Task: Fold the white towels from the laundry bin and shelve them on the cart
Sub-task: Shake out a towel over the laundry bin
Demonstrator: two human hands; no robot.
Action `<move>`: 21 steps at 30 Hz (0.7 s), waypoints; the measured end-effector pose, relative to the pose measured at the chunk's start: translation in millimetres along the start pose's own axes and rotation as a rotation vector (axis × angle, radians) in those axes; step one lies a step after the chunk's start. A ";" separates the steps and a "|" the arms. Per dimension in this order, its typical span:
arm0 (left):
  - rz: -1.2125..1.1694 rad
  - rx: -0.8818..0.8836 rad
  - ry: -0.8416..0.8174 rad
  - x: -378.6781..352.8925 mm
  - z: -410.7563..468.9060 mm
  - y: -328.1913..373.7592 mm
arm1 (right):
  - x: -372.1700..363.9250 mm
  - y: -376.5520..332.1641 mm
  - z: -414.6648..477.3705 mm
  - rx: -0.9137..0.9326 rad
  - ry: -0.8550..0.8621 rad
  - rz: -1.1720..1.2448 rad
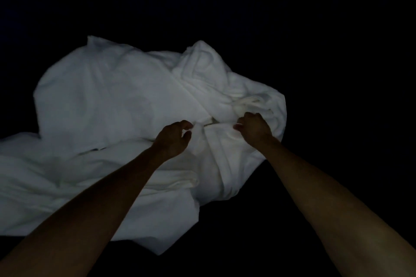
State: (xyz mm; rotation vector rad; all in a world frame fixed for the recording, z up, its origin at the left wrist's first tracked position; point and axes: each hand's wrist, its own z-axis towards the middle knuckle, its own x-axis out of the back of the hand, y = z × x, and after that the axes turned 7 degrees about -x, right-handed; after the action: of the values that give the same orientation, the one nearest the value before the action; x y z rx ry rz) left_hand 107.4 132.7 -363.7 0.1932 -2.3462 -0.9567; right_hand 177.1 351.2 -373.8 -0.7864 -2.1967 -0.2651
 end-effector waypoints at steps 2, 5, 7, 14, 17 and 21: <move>-0.008 -0.005 0.021 2.6 -5.4 6.7 | 8.2 1.3 -5.1 -0.037 0.021 0.191; -0.026 -0.011 0.040 14.5 -19.9 28.7 | 28.7 6.8 -28.6 -0.012 0.047 0.287; -0.028 -0.035 0.046 26.4 -32.0 53.1 | 45.7 10.3 -56.6 0.033 0.031 0.290; -0.008 -0.175 -0.046 62.9 -93.7 151.8 | 138.2 -15.9 -160.2 0.225 0.269 0.470; -0.031 -0.223 0.063 84.6 -122.0 193.9 | 194.9 -32.9 -200.3 0.269 0.350 0.574; 0.007 -0.403 0.280 129.5 -161.4 248.5 | 259.0 -45.2 -261.5 0.383 0.410 0.603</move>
State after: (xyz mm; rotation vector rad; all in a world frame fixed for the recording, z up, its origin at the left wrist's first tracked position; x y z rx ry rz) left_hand 115.5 174.7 -43.2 0.1456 -1.8588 -1.2844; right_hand 174.6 323.4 -4.0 -1.0214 -1.4815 0.2690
